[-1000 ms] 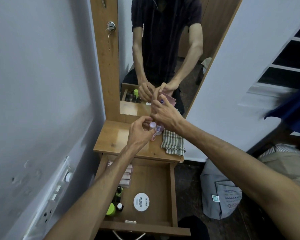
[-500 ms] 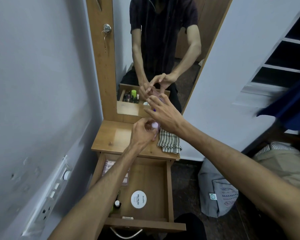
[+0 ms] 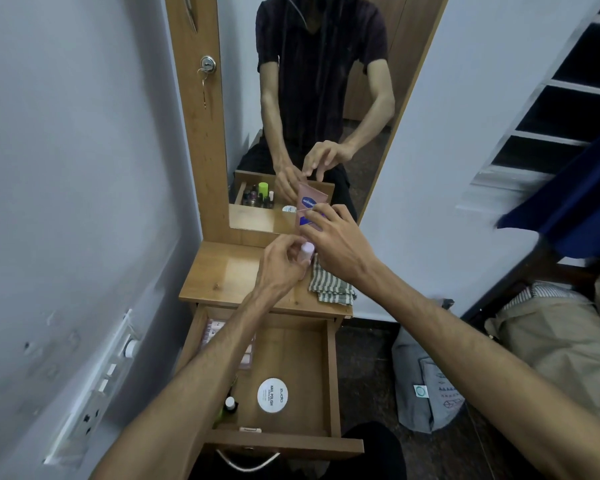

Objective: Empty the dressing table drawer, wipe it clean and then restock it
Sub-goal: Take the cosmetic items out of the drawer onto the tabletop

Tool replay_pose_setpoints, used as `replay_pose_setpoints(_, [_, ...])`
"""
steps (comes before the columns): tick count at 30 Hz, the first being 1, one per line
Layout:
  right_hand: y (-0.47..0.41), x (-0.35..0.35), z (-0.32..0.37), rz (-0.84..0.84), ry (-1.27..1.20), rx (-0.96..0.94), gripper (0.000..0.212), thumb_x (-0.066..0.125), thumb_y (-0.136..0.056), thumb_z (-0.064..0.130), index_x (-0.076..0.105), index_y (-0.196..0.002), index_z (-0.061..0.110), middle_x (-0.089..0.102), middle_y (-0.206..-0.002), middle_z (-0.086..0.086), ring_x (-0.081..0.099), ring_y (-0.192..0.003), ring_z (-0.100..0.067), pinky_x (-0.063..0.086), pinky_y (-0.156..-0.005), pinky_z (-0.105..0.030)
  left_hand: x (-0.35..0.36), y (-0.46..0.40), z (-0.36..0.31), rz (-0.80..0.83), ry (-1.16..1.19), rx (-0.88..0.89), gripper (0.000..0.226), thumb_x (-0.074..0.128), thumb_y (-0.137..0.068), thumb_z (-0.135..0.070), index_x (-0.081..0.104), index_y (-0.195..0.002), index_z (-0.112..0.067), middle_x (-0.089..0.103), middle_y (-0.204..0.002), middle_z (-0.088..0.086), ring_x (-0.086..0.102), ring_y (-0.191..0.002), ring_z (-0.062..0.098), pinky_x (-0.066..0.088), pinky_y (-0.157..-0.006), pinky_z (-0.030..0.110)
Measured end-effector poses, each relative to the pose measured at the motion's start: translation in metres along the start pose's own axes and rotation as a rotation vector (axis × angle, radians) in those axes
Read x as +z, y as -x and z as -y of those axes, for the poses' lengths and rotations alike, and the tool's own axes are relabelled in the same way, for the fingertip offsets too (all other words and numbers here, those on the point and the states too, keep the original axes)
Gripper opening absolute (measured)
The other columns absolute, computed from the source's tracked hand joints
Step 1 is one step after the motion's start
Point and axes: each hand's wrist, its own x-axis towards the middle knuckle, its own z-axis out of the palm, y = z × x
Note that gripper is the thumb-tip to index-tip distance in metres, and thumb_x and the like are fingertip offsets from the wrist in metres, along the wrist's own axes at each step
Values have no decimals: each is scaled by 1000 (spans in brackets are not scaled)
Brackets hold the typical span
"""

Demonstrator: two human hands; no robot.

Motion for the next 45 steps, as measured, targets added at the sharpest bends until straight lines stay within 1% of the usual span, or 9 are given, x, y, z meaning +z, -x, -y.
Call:
replay_pose_setpoints(8, [25,5,2,7,-41,70,34,77,-84,10,71,-118,9,66,-132,-14,54,-129,-34,42,-104,-46,-10,5,-4,19,-17,-4,37,79,-81,-16,68,-116,-10,64,-114,2,64,-90,13,59,-75,28])
replay_pose_setpoints(18, [60,11,20,84,-65,116,49,85,-78,24,71,-124,12,66,-134,-13,55,-128,-32,43,-106,-45,-20,12,-6,28,-16,-69,42,82,-77,-19,68,-116,-14,65,-114,-3,64,-93,9,56,-76,22])
replay_pose_setpoints(21, [72,13,30,53,-117,157,37,78,-81,16,73,-117,9,71,-124,-13,60,-118,-32,49,-98,-45,-24,23,-7,-30,-31,-91,31,80,-78,-19,71,-108,-18,66,-105,-7,64,-86,6,50,-68,13])
replay_pose_setpoints(24, [88,21,48,70,-226,214,27,67,-84,11,75,-109,9,74,-111,-10,60,-105,-28,50,-89,-40,-27,43,-3,-35,-56,-117,13,74,-82,-21,71,-92,-28,69,-90,-15,63,-77,2,48,-63,13])
replay_pose_setpoints(30, [123,47,104,326,-518,372,16,67,-78,24,69,-92,16,74,-93,-5,67,-90,-25,53,-75,-32,-35,105,19,195,-200,-235,19,62,-75,-12,75,-81,-24,70,-73,-11,64,-69,6,55,-70,25])
replay_pose_setpoints(35, [142,77,155,643,-572,371,48,81,-75,46,65,-110,19,70,-108,-5,67,-99,-27,56,-85,-39,-38,146,34,412,-338,-301,23,58,-74,-9,73,-79,-26,71,-80,-12,66,-79,10,56,-76,29])
replay_pose_setpoints(38, [148,90,173,669,-595,383,56,78,-73,51,62,-115,18,68,-110,-7,67,-100,-31,55,-82,-40,-35,157,39,440,-371,-328,23,59,-77,-8,76,-84,-23,73,-87,-10,68,-86,12,56,-81,28])
replay_pose_setpoints(41, [148,98,182,665,-609,377,56,78,-77,46,60,-122,17,65,-113,-8,66,-101,-31,52,-80,-38,-32,161,42,512,-413,-372,25,62,-78,-8,77,-93,-20,74,-96,-8,67,-93,13,56,-85,29])
replay_pose_setpoints(45, [147,107,186,665,-600,381,59,79,-80,38,57,-130,14,61,-121,-10,64,-106,-31,54,-89,-42,-28,164,43,587,-454,-409,29,61,-72,-4,76,-95,-15,71,-94,-5,64,-91,16,55,-80,28])
